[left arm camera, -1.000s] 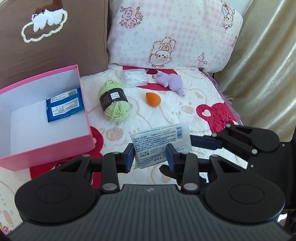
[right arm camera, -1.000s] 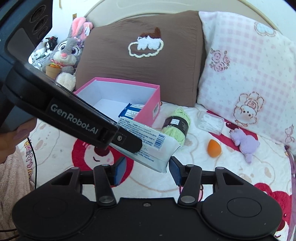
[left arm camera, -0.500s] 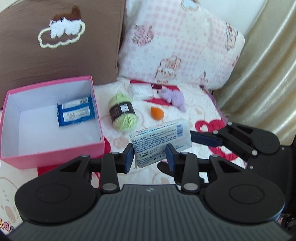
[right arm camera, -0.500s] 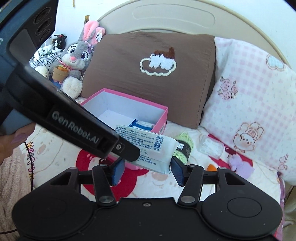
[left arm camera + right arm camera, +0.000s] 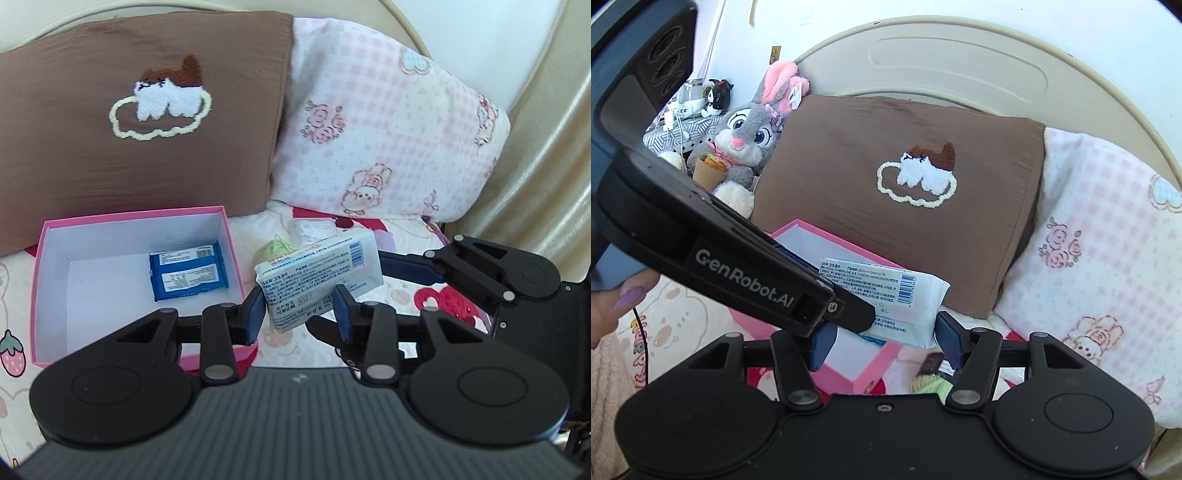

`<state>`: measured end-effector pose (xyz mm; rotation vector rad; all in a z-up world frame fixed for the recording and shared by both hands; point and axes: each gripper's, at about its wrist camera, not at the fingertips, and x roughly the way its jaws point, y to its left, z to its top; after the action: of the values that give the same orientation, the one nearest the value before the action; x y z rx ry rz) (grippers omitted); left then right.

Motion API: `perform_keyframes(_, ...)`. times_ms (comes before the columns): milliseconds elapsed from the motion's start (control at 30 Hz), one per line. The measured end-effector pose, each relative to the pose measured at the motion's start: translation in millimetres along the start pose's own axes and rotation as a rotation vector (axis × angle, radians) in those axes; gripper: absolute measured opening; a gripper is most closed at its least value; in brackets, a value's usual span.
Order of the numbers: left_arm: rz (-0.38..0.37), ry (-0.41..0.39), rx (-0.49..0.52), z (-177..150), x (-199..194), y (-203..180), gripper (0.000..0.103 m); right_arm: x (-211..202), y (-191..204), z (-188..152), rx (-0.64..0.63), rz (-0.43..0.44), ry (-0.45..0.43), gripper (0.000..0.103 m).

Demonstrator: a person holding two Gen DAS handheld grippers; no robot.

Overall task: Organize objects
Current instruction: 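Lift the white soap box with the left tool and carry it to the pink box, then lower the soap box into the pink box beside the wet-wipes pack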

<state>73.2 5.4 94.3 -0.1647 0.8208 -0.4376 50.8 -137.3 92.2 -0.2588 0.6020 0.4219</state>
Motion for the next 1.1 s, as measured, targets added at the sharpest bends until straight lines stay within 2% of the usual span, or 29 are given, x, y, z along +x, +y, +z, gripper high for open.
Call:
perform_keyframes(233, 0.009, 0.020, -0.088, -2.1, 11.6, 36.1, 0.038, 30.6, 3.4, 6.1, 0.032, 0.079, 0.045, 0.065)
perform_keyframes(333, 0.001, 0.004, -0.127, -3.8, 13.5, 52.3, 0.038, 43.8, 2.6, 8.1, 0.056, 0.108, 0.051, 0.065)
perform_keyframes(500, 0.011, 0.028, -0.191, -12.6, 22.2, 82.4, 0.038, 69.4, 7.9, -5.0, 0.132, 0.179, 0.052, 0.065)
perform_keyframes(667, 0.031, 0.056, -0.223, -18.0, 36.8, 106.8, 0.038, 96.8, 19.2, -12.0, 0.128, 0.186, 0.066, 0.060)
perform_keyframes(867, 0.007, 0.105, -0.282, -22.5, 61.4, 136.2, 0.038, 125.5, 21.7, -17.4, 0.122, 0.182, 0.131, 0.050)
perform_keyframes(1100, 0.017, 0.134, -0.333, -25.6, 89.5, 166.8, 0.038, 162.3, 29.3, -18.9, 0.132, 0.175, 0.224, 0.048)
